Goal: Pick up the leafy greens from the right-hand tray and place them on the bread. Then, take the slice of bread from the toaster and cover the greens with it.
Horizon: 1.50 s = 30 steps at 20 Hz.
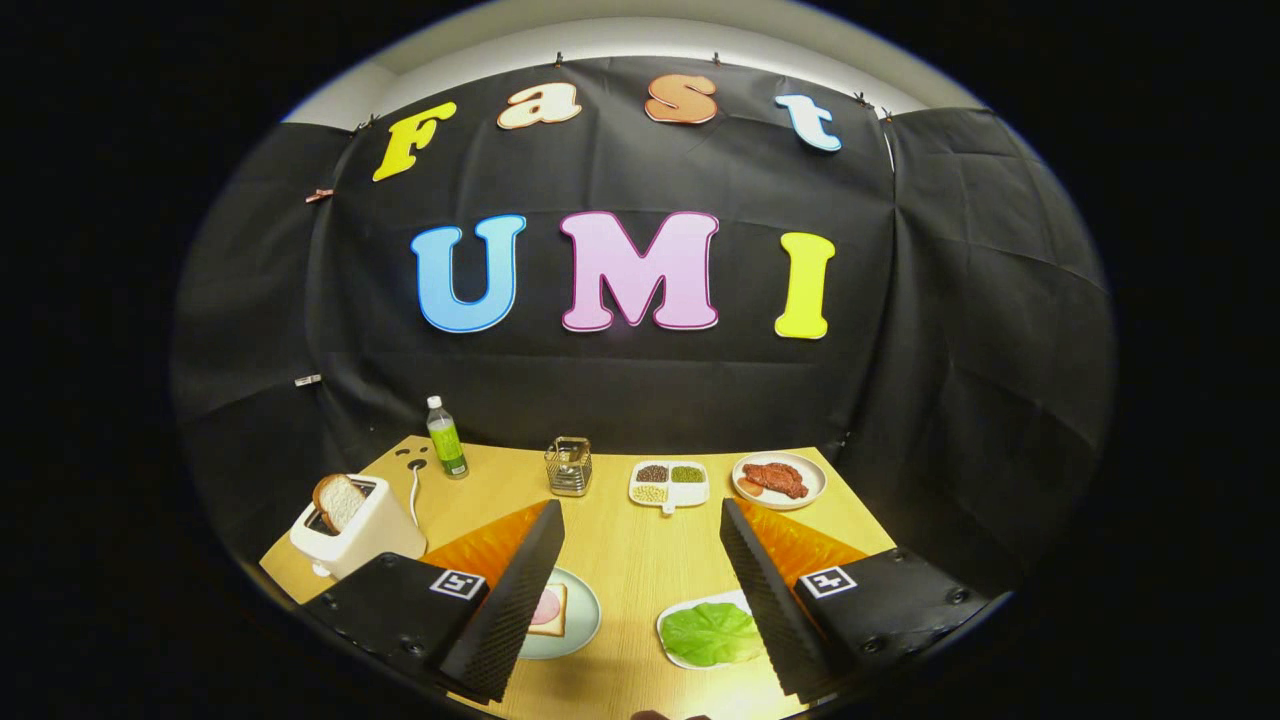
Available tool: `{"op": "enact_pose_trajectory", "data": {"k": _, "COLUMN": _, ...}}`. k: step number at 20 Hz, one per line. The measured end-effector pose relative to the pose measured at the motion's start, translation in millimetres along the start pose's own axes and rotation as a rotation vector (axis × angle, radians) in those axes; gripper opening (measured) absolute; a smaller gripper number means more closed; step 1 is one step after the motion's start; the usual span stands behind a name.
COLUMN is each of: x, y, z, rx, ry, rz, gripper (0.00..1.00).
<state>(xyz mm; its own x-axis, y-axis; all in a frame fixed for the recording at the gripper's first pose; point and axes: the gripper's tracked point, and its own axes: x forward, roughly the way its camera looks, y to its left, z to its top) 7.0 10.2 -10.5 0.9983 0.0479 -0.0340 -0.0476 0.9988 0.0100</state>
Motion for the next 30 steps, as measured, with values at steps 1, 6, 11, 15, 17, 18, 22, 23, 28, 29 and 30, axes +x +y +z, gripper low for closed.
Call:
{"op": "enact_pose_trajectory", "data": {"k": 1, "x": 0.2, "y": -0.6, "z": -1.7, "rx": 0.002, "ry": 0.005, "rz": 0.001, "gripper": 0.98}}
{"op": "enact_pose_trajectory", "data": {"k": 6, "x": 3.1, "y": -10.2, "z": -6.8, "rx": 0.013, "ry": 0.022, "rz": -0.014, "gripper": 0.98}}
{"op": "enact_pose_trajectory", "data": {"k": 11, "x": 10.9, "y": -20.4, "z": -17.3, "rx": 0.017, "ry": 0.048, "rz": -0.021, "gripper": 0.98}}
{"op": "enact_pose_trajectory", "data": {"k": 15, "x": 20.4, "y": -28.8, "z": -37.9, "rx": 0.008, "ry": 0.108, "rz": -0.018, "gripper": 0.98}}
{"op": "enact_pose_trajectory", "data": {"k": 17, "x": 28.2, "y": -36.4, "z": -55.2, "rx": -0.01, "ry": 0.162, "rz": -0.018, "gripper": 0.98}}
{"op": "enact_pose_trajectory", "data": {"k": 18, "x": 31.0, "y": -38.9, "z": -62.6, "rx": -0.008, "ry": 0.184, "rz": -0.015, "gripper": 0.98}}
{"op": "enact_pose_trajectory", "data": {"k": 22, "x": 47.5, "y": -51.7, "z": -98.7, "rx": 0.016, "ry": 0.282, "rz": -0.002, "gripper": 0.98}}
{"op": "enact_pose_trajectory", "data": {"k": 23, "x": 51.4, "y": -55.3, "z": -110.0, "rx": 0.029, "ry": 0.312, "rz": 0.005, "gripper": 0.98}}
{"op": "enact_pose_trajectory", "data": {"k": 28, "x": 67.4, "y": -76.4, "z": -173.3, "rx": 0.104, "ry": 0.468, "rz": -0.001, "gripper": 0.99}}
{"op": "enact_pose_trajectory", "data": {"k": 29, "x": 70.1, "y": -78.6, "z": -182.8, "rx": 0.101, "ry": 0.49, "rz": 0.003, "gripper": 0.99}}
{"op": "enact_pose_trajectory", "data": {"k": 30, "x": 74.2, "y": -80.7, "z": -194.1, "rx": 0.095, "ry": 0.514, "rz": 0.009, "gripper": 0.99}}
